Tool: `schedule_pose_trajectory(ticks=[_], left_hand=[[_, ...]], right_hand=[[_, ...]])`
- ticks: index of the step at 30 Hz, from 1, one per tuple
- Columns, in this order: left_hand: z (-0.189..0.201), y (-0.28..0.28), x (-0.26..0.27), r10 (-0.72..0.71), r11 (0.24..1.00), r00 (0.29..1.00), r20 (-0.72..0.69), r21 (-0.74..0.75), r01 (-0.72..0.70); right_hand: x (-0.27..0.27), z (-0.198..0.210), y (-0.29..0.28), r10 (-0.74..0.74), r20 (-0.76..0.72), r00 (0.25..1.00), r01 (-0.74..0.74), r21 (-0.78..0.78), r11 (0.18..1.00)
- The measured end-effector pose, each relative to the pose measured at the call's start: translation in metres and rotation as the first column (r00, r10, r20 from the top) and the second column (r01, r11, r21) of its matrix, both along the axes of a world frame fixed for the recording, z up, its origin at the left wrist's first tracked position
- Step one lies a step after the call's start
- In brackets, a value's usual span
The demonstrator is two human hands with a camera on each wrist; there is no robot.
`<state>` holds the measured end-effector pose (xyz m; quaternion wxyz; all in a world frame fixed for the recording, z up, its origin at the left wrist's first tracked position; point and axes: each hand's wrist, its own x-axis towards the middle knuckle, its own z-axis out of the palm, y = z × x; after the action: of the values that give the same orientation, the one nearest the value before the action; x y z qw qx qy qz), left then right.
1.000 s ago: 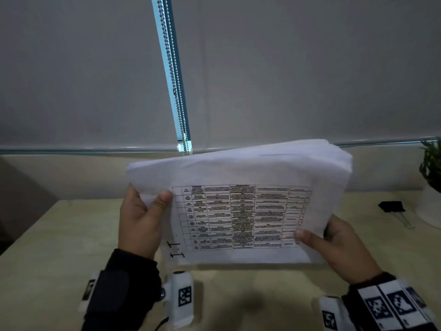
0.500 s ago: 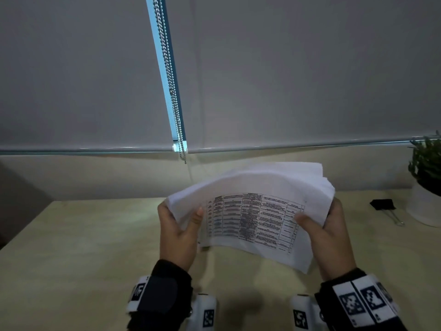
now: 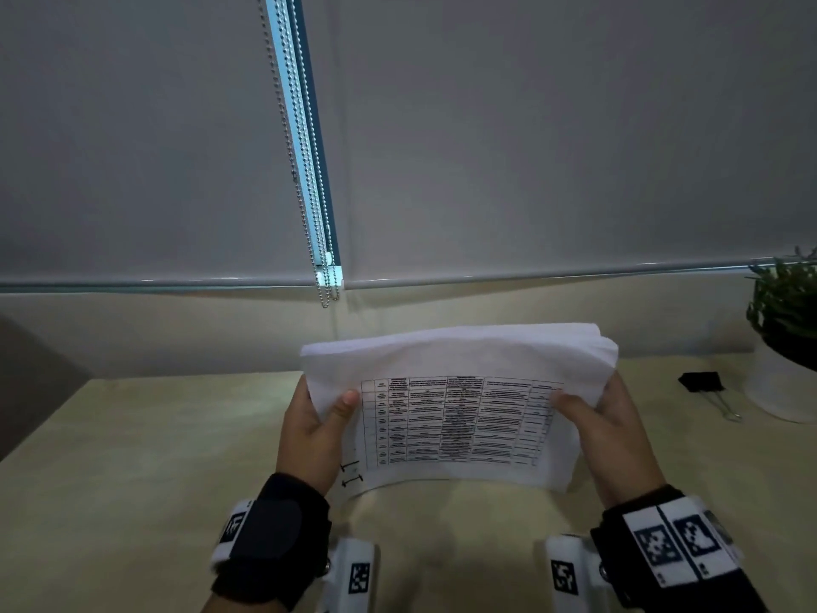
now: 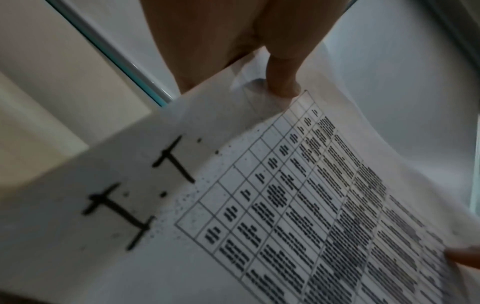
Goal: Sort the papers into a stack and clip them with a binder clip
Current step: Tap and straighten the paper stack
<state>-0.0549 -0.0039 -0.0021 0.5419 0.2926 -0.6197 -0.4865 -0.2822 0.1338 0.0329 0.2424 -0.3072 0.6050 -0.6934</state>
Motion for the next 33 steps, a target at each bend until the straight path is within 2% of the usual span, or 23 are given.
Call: schedule_pose_trajectory(ticks=[1, 2, 3, 4, 6, 7, 8, 9, 11, 12, 14, 15, 16, 17, 18, 19, 20, 24, 27, 33], left_hand=[[0.004, 0.0, 0.0, 0.01, 1.0, 1.0, 0.005, -0.016, -0.01], [0.012, 0.0, -0.002, 0.026, 0.999, 1.0, 0.009, -0.04, -0.026], [0.022, -0.001, -0.003, 0.053, 0.996, 0.998, 0.02, -0.077, -0.051], [0.033, 0.0, -0.004, 0.078, 0.988, 0.996, 0.047, -0.135, -0.071], [0.06, 0.004, -0.011, 0.112, 0.954, 0.987, 0.118, -0.291, -0.074], [0.075, 0.01, -0.016, 0.122, 0.923, 0.979, 0.164, -0.382, -0.051], [0.09, 0.016, -0.021, 0.149, 0.873, 0.965, 0.217, -0.488, -0.025], [0.104, 0.023, -0.025, 0.206, 0.799, 0.945, 0.253, -0.601, -0.013], [0.119, 0.028, -0.027, 0.382, 0.639, 0.898, 0.218, -0.764, -0.086], [0.12, 0.024, -0.024, 0.478, 0.612, 0.863, 0.165, -0.767, -0.193], [0.112, 0.012, -0.016, 0.633, 0.65, 0.766, 0.108, -0.612, -0.451], [0.103, 0.004, -0.011, 0.648, 0.706, 0.75, 0.134, -0.475, -0.526], [0.096, 0.0, -0.009, 0.571, 0.804, 0.806, 0.157, -0.306, -0.509], [0.088, -0.003, -0.011, 0.416, 0.907, 0.899, 0.133, -0.137, -0.399], [0.082, -0.004, -0.015, 0.233, 0.972, 0.97, 0.074, 0.002, -0.234], [0.078, -0.001, -0.021, 0.088, 0.993, 0.996, 0.024, 0.08, -0.089], [0.076, 0.002, -0.027, 0.024, 0.995, 1.0, -0.011, 0.098, -0.023], [0.073, 0.009, -0.042, 0.045, 0.999, 0.993, -0.109, -0.008, -0.046], [0.055, 0.012, -0.044, 0.084, 0.996, 0.994, -0.068, -0.027, -0.086], [0.027, 0.011, -0.042, 0.037, 0.999, 0.999, 0.0, -0.004, -0.037]], right_hand=[[0.001, 0.007, 0.002, -0.099, -0.101, 0.99, 0.104, 0.042, 0.994], [0.003, 0.016, 0.004, -0.215, -0.285, 0.934, 0.238, 0.048, 0.97], [0.007, 0.029, 0.007, -0.29, -0.507, 0.812, 0.329, -0.013, 0.944], [0.014, 0.043, 0.01, -0.306, -0.703, 0.642, 0.345, -0.092, 0.934], [0.025, 0.071, 0.008, -0.168, -0.932, 0.32, 0.275, -0.078, 0.958], [0.027, 0.08, 0.004, -0.076, -0.973, 0.22, 0.238, -0.022, 0.971], [0.028, 0.086, -0.001, -0.01, -0.982, 0.19, 0.2, 0.028, 0.979], [0.028, 0.088, -0.005, 0.021, -0.972, 0.234, 0.155, 0.059, 0.986], [0.022, 0.082, -0.008, 0.02, -0.9, 0.436, 0.064, 0.053, 0.997], [0.017, 0.075, -0.009, -0.003, -0.841, 0.541, 0.054, 0.031, 0.998], [0.009, 0.058, -0.008, -0.049, -0.682, 0.73, 0.061, -0.007, 0.998], [0.005, 0.051, -0.008, -0.07, -0.592, 0.803, 0.066, -0.028, 0.997], [0.004, 0.044, -0.008, -0.081, -0.508, 0.857, 0.069, -0.044, 0.997], [0.003, 0.039, -0.009, -0.081, -0.428, 0.9, 0.06, -0.062, 0.996], [0.004, 0.035, -0.011, -0.069, -0.361, 0.93, 0.044, -0.076, 0.996], [0.006, 0.034, -0.012, -0.046, -0.309, 0.95, 0.019, -0.09, 0.996], [0.009, 0.034, -0.014, -0.02, -0.265, 0.964, -0.009, -0.107, 0.994], [0.016, 0.038, -0.02, -0.01, -0.112, 0.994, -0.013, -0.199, 0.98], [0.022, 0.026, -0.018, -0.062, -0.106, 0.992, 0.046, -0.145, 0.988], [0.023, 0.008, -0.018, -0.095, -0.074, 0.993, 0.088, -0.09, 0.992]])
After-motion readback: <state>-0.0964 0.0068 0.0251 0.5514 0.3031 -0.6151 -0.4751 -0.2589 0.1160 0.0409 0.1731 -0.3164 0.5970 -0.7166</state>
